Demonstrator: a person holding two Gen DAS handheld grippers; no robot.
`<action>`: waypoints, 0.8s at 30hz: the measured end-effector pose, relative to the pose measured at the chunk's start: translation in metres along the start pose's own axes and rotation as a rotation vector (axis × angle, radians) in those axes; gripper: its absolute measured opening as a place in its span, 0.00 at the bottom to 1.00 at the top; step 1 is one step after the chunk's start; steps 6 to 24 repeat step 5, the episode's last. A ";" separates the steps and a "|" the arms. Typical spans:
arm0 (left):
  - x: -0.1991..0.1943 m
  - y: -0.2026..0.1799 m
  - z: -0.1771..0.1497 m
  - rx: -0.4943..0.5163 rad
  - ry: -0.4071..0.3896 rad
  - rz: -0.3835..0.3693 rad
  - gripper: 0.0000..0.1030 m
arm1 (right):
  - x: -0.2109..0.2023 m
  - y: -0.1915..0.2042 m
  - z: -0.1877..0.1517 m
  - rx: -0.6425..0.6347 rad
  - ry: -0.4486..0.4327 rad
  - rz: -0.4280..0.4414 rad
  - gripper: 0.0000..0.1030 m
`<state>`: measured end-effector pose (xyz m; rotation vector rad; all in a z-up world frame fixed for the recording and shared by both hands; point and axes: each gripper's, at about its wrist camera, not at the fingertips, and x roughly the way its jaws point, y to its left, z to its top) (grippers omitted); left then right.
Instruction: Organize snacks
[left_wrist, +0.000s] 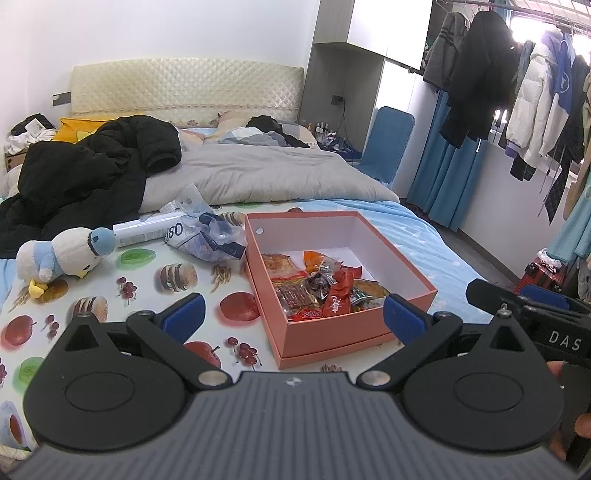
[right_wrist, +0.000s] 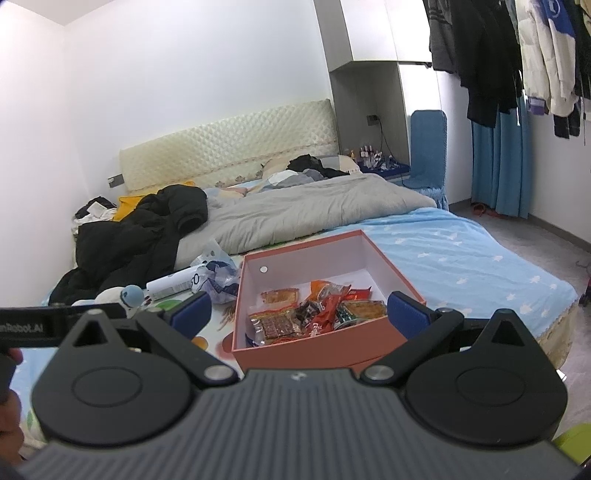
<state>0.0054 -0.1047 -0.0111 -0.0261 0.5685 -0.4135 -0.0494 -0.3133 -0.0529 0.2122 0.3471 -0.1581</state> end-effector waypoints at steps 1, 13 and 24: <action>-0.001 0.000 0.000 -0.001 -0.002 -0.003 1.00 | -0.001 0.001 0.000 -0.007 -0.003 -0.002 1.00; -0.004 -0.001 0.000 0.002 -0.004 -0.001 1.00 | -0.002 0.000 0.002 -0.002 -0.007 0.002 1.00; -0.004 -0.001 0.000 0.002 -0.004 -0.001 1.00 | -0.002 0.000 0.002 -0.002 -0.007 0.002 1.00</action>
